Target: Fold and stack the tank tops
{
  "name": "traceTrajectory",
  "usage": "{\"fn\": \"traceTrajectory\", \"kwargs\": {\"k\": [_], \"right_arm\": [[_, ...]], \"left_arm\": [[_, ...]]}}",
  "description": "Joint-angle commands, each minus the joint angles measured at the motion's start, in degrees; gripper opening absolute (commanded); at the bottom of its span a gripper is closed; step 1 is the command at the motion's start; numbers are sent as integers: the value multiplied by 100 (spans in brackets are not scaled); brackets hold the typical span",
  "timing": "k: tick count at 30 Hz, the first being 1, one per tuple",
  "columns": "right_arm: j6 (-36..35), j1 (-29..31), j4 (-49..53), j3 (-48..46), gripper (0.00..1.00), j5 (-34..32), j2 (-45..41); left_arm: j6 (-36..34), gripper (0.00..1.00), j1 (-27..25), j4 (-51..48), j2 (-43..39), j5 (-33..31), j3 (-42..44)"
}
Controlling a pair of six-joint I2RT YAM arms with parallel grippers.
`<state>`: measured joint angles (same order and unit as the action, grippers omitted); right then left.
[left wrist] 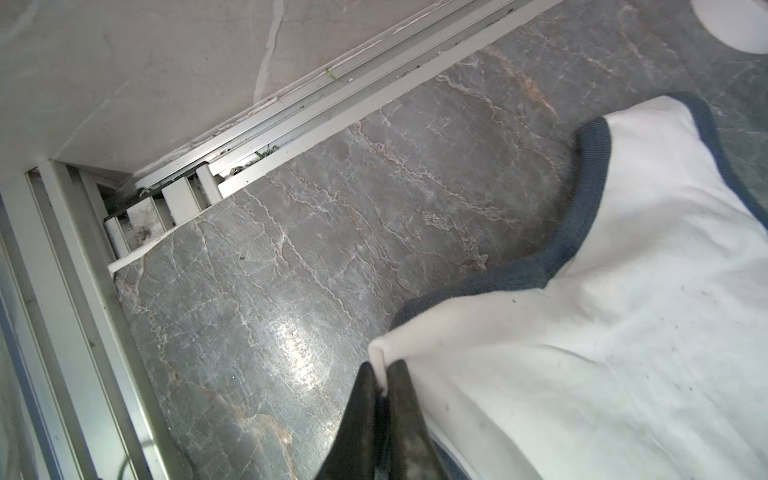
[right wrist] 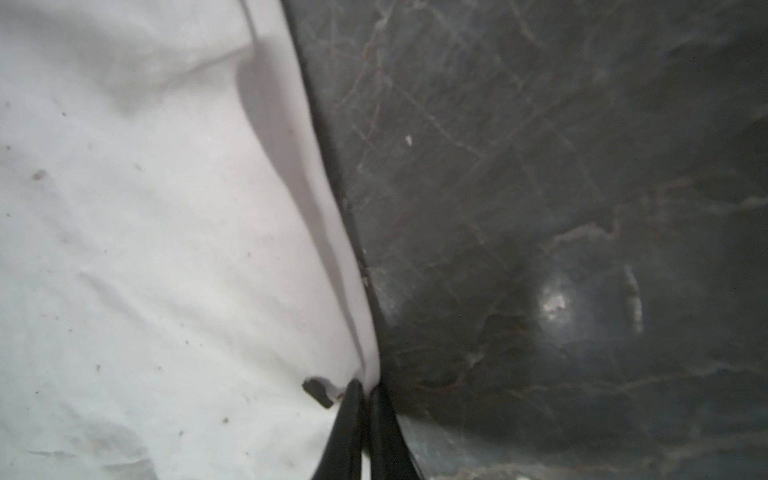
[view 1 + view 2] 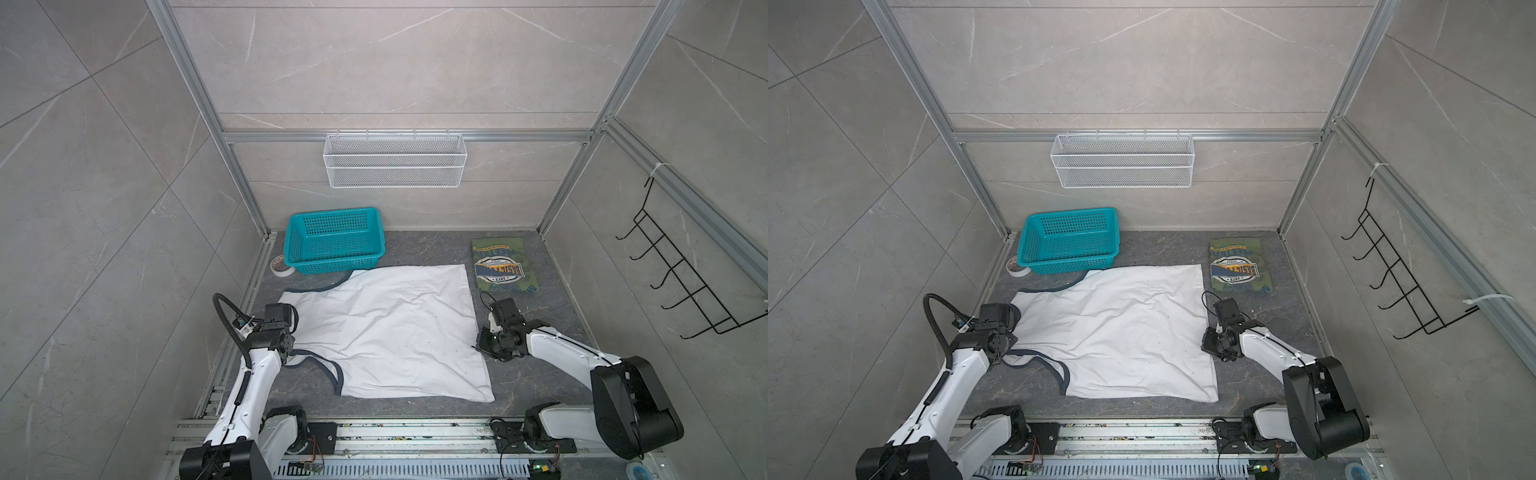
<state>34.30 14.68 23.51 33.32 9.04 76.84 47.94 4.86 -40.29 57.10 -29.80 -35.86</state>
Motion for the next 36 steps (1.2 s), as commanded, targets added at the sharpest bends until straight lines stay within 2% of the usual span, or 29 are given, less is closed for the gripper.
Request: {"fn": "traceTrajectory", "kwargs": {"k": [1, 5, 9, 10, 11, 13, 15, 18, 21, 25, 29, 31, 36], "right_arm": [[68, 48, 380, -77, 6, -314, 15], [20, 47, 603, 74, 8, -629, -254], [-74, 98, 969, 178, 29, -824, -744], [-25, 168, 1016, 166, 31, -774, -849], [33, 331, 1107, 184, 33, -791, -933], [188, 746, 1384, 264, 38, -1028, -1048], [380, 1177, 1540, 317, 39, -1107, -1134], [674, 1569, 1510, 220, 39, -852, -1147], [887, 1874, 1491, 90, 40, -910, -1110], [1039, 2015, 1109, -152, 39, -638, -1030], [1110, 2018, 721, -293, 40, -306, -707], [1202, 2015, 522, -395, 40, -212, -574], [1483, 1971, 487, -562, 40, -394, -330]], "left_arm": [[2, 39, 137, 21, 159, 52, 7], [-24, 56, 160, -30, 363, 247, -118], [-106, 64, 147, -327, -18, 193, -213], [-131, 64, 150, -331, -182, 249, -185], [-180, 65, 146, -288, -368, 562, -132], [-312, 65, 69, -147, -541, 1206, -56], [-332, 64, -219, -119, -442, 1724, -70], [-200, 63, -810, -238, -20, 1820, -120], [116, 60, -1029, -208, 139, 1824, 143], [459, 57, -1021, 420, -132, 1965, 778], [623, 54, -935, 867, -196, 1970, 1011], [628, 54, -695, 1102, -107, 2206, 1098], [734, 54, -43, 1018, -149, 2207, 1195]]}}
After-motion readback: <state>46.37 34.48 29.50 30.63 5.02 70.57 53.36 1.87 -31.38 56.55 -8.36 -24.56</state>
